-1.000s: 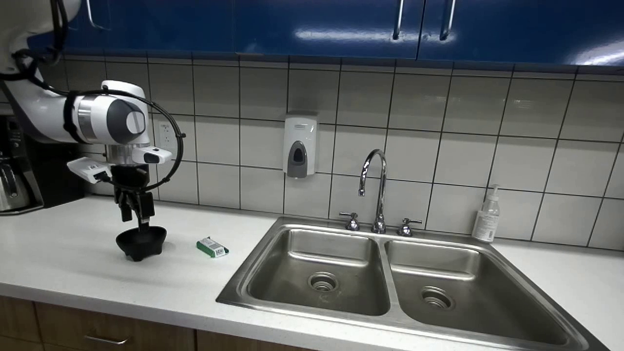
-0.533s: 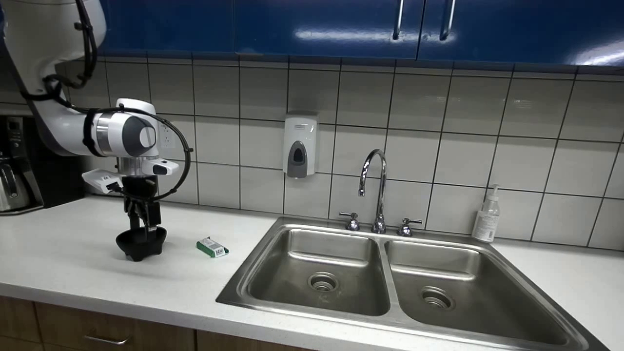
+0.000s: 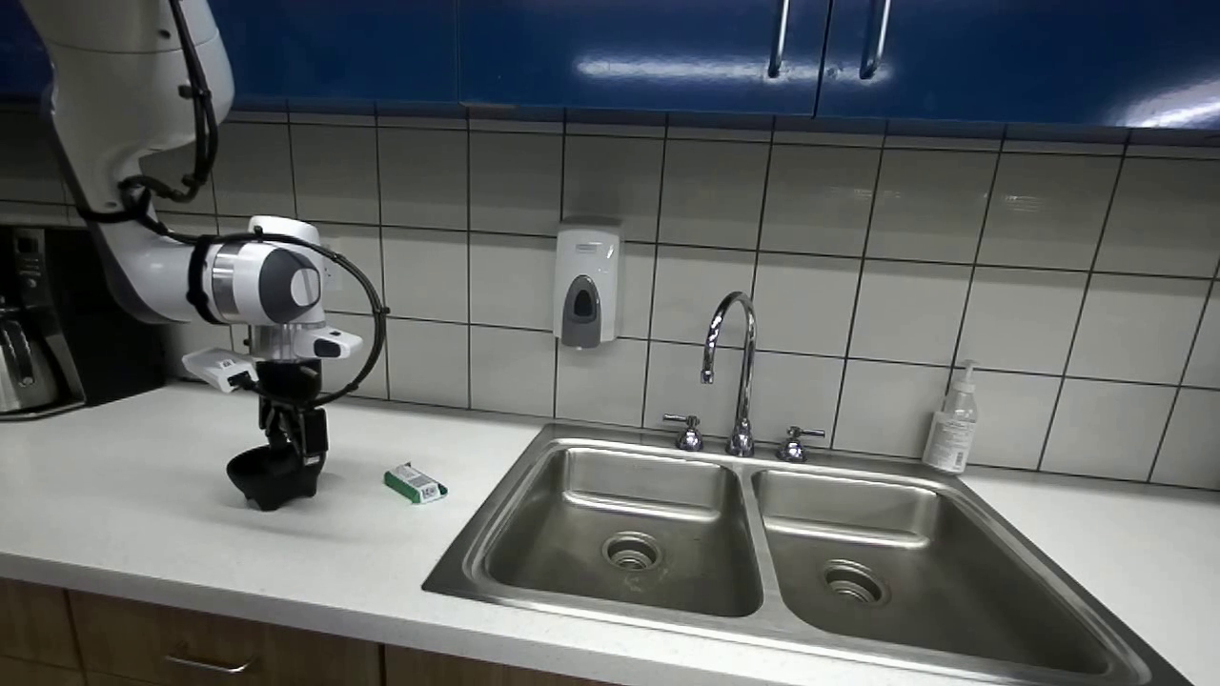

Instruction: Put the bowl into the sink

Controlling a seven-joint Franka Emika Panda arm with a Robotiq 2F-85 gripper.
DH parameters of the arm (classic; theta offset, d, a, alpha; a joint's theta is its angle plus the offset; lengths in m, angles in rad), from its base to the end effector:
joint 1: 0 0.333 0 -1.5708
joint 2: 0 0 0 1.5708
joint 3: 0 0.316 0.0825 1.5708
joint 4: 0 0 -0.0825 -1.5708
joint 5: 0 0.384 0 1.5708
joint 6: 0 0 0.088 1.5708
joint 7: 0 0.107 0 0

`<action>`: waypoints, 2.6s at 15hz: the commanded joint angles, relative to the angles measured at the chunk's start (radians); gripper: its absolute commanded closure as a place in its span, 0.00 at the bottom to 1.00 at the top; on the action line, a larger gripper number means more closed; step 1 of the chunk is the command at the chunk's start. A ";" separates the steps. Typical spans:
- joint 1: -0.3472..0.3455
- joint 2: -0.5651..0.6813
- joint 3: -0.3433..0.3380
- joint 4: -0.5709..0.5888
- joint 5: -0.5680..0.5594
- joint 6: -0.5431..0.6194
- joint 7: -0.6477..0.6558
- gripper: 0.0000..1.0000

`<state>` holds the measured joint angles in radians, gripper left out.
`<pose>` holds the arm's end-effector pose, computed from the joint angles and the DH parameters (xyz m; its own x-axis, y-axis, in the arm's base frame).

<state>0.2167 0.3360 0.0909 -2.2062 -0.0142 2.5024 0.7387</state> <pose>0.5246 0.1673 0.2240 0.9105 -0.4112 -0.0430 -0.4112 -0.9115 0.0095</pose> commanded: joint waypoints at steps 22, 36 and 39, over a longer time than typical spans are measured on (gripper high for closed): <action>0.014 0.031 -0.018 0.067 0.055 -0.056 -0.016 0.99; -0.082 -0.191 -0.051 -0.087 0.138 0.017 -0.135 0.98; -0.131 -0.223 -0.084 -0.108 0.153 0.013 -0.183 0.98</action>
<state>0.1339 0.1791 0.0242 -2.2609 0.1018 2.5062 0.6266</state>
